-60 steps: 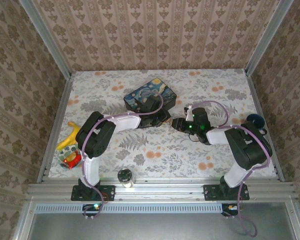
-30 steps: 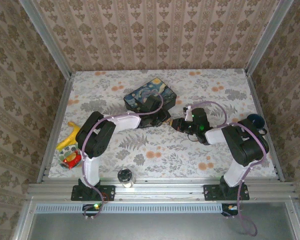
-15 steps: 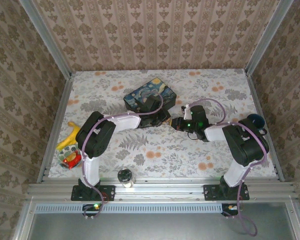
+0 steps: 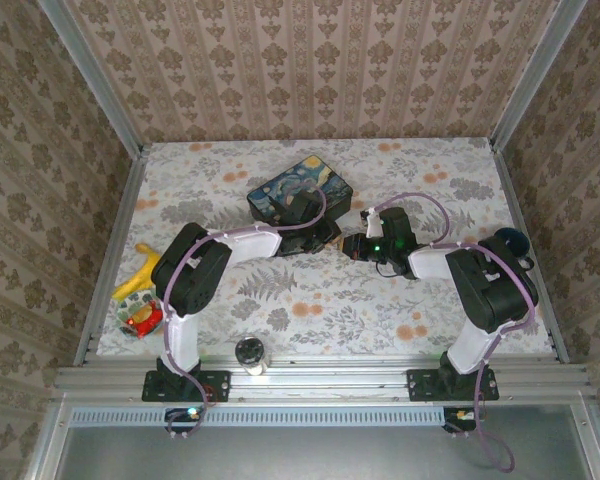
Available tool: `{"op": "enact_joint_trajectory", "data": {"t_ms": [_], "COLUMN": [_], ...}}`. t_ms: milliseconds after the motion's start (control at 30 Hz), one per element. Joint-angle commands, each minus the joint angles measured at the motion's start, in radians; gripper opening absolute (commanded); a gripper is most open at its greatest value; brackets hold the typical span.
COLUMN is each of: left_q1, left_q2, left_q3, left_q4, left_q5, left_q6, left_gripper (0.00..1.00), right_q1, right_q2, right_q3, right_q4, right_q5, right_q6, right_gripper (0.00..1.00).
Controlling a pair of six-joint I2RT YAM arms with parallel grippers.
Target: Unlock a padlock with a key
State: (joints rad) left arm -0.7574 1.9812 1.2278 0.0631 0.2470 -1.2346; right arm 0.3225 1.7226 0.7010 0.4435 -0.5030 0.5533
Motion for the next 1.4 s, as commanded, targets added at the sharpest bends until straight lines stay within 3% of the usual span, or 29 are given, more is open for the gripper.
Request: {"op": "enact_joint_trajectory", "data": {"t_ms": [0, 1100, 1200, 1367], "left_q1": [-0.013, -0.022, -0.017, -0.005], "left_q2": [0.048, 0.057, 0.055, 0.034], "left_q3": [-0.037, -0.036, -0.047, -0.08], "left_q4": [-0.126, -0.12, -0.109, -0.095], "left_q5": [0.158, 0.161, 0.16, 0.155], "left_q6": [-0.091, -0.088, -0.095, -0.094], "left_gripper": [0.03, 0.03, 0.03, 0.0], "right_q1": [-0.016, -0.029, -0.028, -0.029], "right_q2": [0.004, 0.08, 0.063, -0.037], "right_q3": [0.041, 0.025, 0.025, 0.012], "right_q4": [0.063, 0.369, 0.337, 0.131], "right_q5": [0.078, 0.008, 0.015, 0.093], "right_q6": [0.018, 0.219, 0.215, 0.117], "right_gripper": [0.0, 0.0, 0.02, 0.08]}}
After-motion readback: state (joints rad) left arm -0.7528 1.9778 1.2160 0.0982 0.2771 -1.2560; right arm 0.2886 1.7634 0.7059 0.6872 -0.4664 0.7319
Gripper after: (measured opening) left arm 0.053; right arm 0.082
